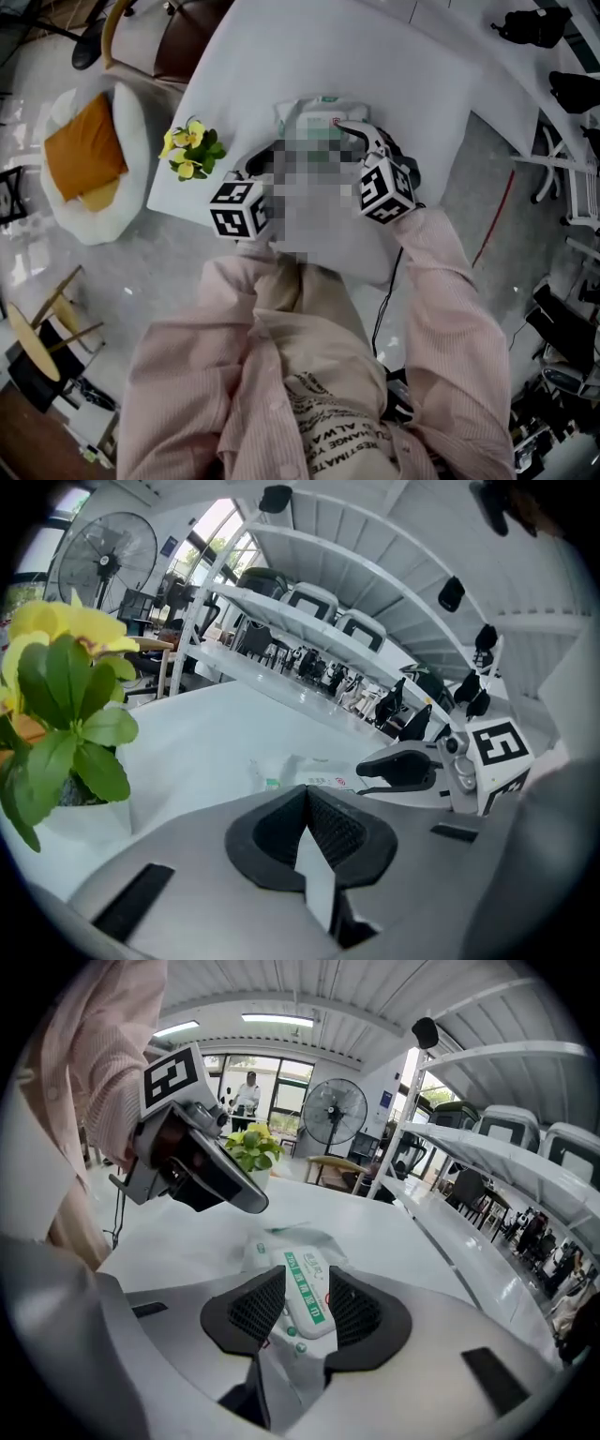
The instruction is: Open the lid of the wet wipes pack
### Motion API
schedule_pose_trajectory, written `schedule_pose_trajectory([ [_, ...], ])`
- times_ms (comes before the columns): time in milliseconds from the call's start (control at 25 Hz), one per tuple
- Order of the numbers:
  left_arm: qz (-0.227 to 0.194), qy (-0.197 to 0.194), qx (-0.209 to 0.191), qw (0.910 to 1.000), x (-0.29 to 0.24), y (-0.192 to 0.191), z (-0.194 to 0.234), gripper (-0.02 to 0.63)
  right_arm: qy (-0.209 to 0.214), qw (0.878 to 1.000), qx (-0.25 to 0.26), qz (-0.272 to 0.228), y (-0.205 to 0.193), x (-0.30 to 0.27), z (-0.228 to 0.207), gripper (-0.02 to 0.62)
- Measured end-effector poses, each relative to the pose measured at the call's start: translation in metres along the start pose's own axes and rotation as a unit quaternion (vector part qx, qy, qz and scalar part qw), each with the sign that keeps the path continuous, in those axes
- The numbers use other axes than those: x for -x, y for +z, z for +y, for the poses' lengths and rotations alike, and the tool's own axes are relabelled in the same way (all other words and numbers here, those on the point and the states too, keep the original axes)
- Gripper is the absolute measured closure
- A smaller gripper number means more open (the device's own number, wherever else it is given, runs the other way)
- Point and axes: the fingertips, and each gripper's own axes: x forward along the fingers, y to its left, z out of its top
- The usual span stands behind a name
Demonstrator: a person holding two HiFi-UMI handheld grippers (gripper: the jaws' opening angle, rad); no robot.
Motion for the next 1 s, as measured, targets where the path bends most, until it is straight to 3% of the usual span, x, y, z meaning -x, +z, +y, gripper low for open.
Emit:
schedule_pose_trajectory([
  [360,0.016,-0.014,0.019,0.9996,-0.014,-0.016,0.002,0.607,0.009,0.998,0.05,0.029,-0.01,-0.018,0.009,0.465],
  [800,0.034,-0.021,0.033,0.9987,-0.027,-0.027,0.001,0.607,0.005,0.993,0.114,0.021,-0.009,-0.018,0.014,0.483],
  [1000,0.035,-0.019,0.04,0.9984,-0.029,-0.029,0.003,0.607,0.0,0.993,0.118,0.011,-0.009,-0.016,0.016,0.491],
])
